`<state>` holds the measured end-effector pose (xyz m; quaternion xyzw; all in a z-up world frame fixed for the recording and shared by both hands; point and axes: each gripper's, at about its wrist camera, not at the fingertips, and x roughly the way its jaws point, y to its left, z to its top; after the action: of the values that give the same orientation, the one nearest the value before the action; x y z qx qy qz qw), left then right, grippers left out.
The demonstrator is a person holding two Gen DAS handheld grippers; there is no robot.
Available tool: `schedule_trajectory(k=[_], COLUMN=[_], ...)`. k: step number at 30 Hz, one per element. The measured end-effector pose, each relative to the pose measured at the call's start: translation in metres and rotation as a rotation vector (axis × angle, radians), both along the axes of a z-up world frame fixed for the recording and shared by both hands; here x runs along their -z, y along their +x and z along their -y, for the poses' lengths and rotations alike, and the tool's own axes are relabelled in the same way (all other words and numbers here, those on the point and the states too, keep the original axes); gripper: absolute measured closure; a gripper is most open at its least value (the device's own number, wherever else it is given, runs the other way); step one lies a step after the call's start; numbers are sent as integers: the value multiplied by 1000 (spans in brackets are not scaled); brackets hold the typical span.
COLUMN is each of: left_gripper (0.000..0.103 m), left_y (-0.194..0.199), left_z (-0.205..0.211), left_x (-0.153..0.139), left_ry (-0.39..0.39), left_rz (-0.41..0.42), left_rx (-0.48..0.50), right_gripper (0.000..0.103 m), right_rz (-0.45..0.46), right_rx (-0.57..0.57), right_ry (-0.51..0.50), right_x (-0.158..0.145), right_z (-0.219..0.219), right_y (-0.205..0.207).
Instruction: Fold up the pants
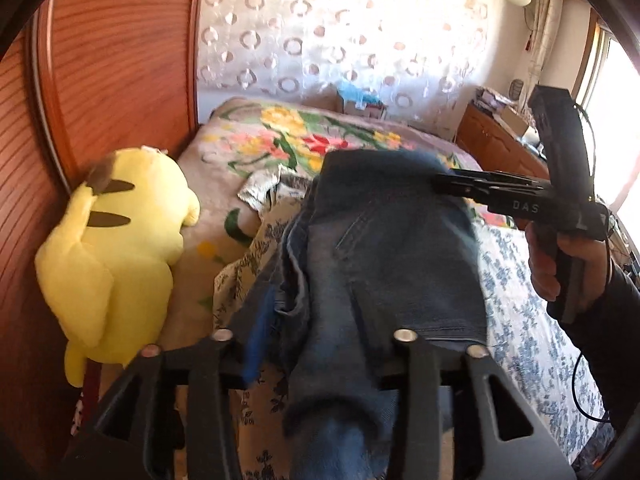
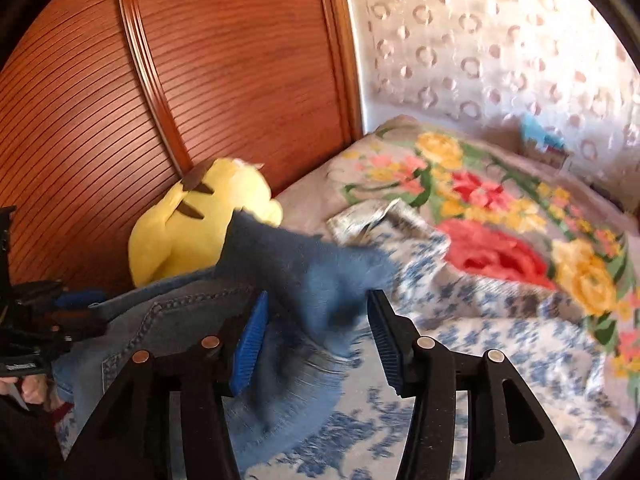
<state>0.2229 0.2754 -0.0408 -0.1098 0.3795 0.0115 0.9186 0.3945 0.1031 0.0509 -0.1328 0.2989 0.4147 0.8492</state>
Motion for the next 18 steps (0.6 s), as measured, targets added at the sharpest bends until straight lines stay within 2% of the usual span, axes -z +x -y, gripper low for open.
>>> schedule_trajectory(k=[2,4,6,9,12,18], left_gripper=[53,53,53,53,53,53], left_y=[-6,-13,-19,-23,-20,-22], left_z=[6,14,24,37,49,51], left_x=[-6,-9,-10,-3,13,34], left_ry=[14,27,29,8,25,1], left_rz=[21,40,58,49,3,-43], left_rx=[6,5,22,50,60,47], right_gripper=[50,51,69,76,76,76], right_rz=[61,56,75,102,110,3], right_rx=[17,-22,-86,-175,-173,-59], right_ry=[32,85,91,71,10,-113], right_x=[-11,-20,-23,-19,0,52], right_z=[14,23,19,6,-10,-21], right_y=[-18,-28,-39,-54,-42,5])
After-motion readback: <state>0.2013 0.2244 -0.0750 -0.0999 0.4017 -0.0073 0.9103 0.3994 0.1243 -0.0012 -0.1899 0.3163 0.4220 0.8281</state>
